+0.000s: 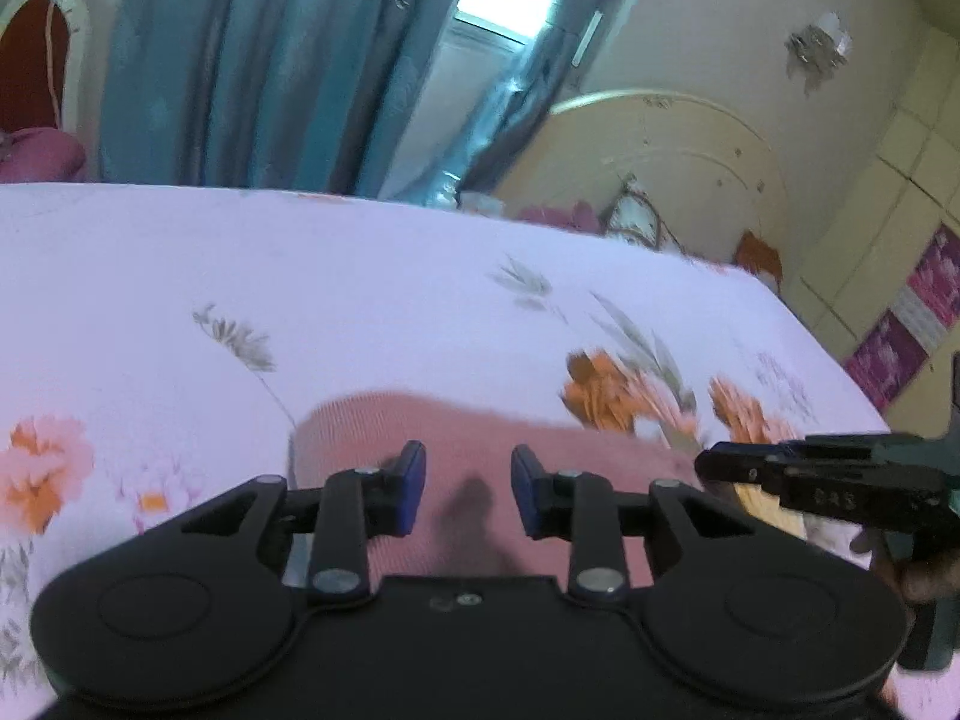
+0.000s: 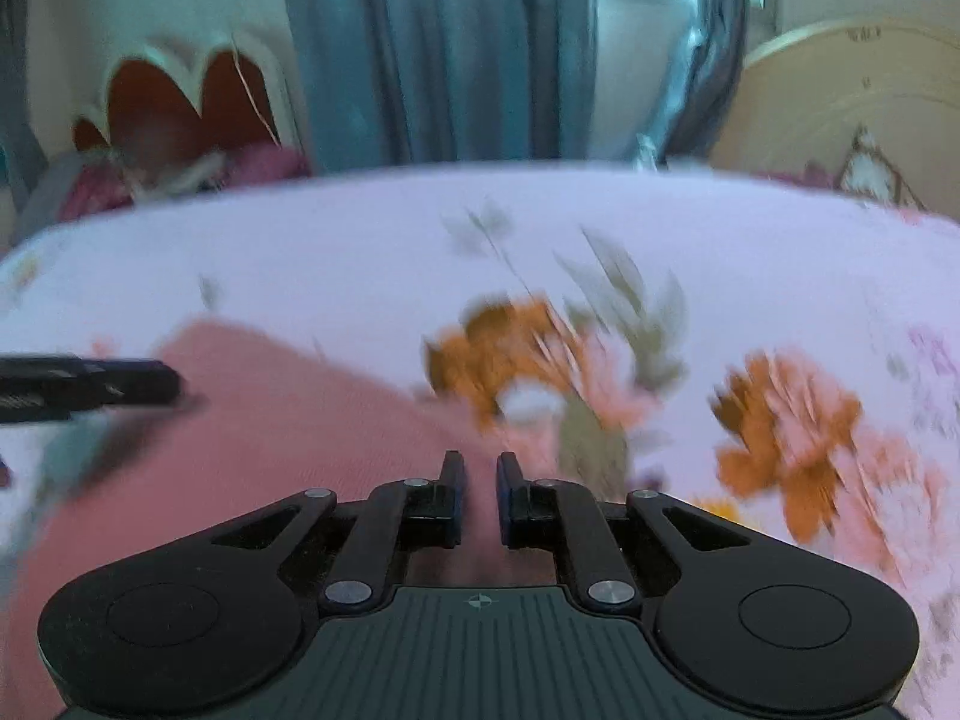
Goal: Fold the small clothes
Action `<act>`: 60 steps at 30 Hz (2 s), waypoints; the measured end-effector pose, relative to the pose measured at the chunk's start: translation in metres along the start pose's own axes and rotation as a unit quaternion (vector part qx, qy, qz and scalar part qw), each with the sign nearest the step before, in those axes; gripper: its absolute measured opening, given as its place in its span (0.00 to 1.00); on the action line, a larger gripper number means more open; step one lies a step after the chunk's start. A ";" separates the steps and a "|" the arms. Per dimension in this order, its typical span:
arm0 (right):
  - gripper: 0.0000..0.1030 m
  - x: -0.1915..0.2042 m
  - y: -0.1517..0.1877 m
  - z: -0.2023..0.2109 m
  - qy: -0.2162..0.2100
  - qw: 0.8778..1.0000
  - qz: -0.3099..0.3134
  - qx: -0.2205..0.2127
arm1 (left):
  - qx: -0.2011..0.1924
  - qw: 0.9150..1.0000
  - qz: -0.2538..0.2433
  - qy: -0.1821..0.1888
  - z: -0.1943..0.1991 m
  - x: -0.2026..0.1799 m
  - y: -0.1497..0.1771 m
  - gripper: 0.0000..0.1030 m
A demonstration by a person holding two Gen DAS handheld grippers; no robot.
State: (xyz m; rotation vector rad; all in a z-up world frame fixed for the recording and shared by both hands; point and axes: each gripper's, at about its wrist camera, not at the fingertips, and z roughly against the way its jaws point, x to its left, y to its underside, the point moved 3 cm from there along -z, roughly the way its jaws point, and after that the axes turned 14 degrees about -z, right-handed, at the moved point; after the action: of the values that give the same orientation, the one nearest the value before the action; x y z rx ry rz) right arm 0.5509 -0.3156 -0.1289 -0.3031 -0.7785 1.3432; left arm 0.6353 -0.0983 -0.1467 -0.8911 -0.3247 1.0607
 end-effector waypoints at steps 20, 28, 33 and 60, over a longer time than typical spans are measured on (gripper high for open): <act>0.39 0.042 0.095 0.028 -0.030 0.981 0.162 0.099 | 0.035 0.995 -0.086 0.040 0.082 -0.061 0.093 0.24; 0.39 0.025 0.123 0.093 -0.023 0.991 0.112 0.063 | 0.026 0.997 -0.074 0.017 0.126 -0.089 0.122 0.22; 0.33 0.007 0.157 0.119 0.021 0.994 0.091 0.063 | 0.050 0.997 -0.052 -0.016 0.135 -0.088 0.155 0.22; 0.34 0.025 0.142 0.162 0.024 1.000 0.010 -0.012 | 0.061 0.991 -0.100 -0.059 0.153 -0.098 0.138 0.73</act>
State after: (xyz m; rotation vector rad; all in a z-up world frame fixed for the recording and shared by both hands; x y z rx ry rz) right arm 0.3376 -0.2962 -0.0913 -0.3615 -0.7544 1.3405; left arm 0.4079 -0.0834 -0.1406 -0.6732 -0.4344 0.9385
